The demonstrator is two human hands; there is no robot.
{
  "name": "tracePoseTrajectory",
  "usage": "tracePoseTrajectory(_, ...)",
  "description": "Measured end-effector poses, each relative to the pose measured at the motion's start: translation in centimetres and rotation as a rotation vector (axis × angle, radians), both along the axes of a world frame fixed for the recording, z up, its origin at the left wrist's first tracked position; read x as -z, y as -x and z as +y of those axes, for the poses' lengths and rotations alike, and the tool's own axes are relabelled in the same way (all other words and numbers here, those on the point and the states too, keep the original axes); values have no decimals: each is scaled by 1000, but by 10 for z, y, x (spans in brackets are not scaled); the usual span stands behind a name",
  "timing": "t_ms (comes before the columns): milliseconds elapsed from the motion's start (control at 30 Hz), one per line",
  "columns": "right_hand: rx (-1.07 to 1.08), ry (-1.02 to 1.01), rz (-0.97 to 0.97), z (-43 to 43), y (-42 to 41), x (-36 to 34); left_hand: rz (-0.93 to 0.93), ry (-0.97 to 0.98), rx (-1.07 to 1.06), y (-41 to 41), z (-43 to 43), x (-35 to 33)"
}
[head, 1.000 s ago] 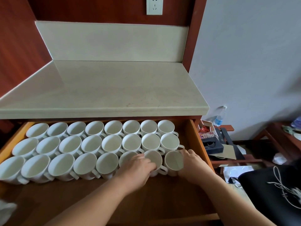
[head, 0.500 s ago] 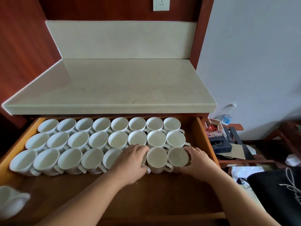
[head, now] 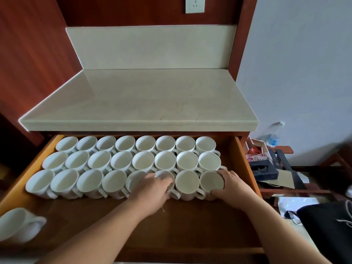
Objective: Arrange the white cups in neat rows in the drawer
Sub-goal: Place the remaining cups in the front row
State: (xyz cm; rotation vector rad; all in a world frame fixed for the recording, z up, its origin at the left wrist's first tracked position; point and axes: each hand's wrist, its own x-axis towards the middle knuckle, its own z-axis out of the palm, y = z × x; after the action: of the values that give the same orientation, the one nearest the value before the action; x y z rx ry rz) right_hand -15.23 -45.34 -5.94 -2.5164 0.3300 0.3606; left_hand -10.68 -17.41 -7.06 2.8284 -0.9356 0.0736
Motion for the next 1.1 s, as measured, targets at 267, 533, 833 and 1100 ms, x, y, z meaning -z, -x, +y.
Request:
tracePoseTrajectory(267, 20, 93, -235, 8, -10, -35, 61, 62, -48, -4, -1, -16)
tracePoseTrajectory(533, -129, 68, -279, 72, -43, -90, 132, 298, -225, -21, 51, -75)
tracePoseTrajectory(833, -252, 34, -223, 239, -55, -91, 215, 142, -364, -10, 240, -90)
tracePoseTrajectory(1100, -425, -102, -3, 425, -51, -60, 495, -163, -365, 5, 386, -81)
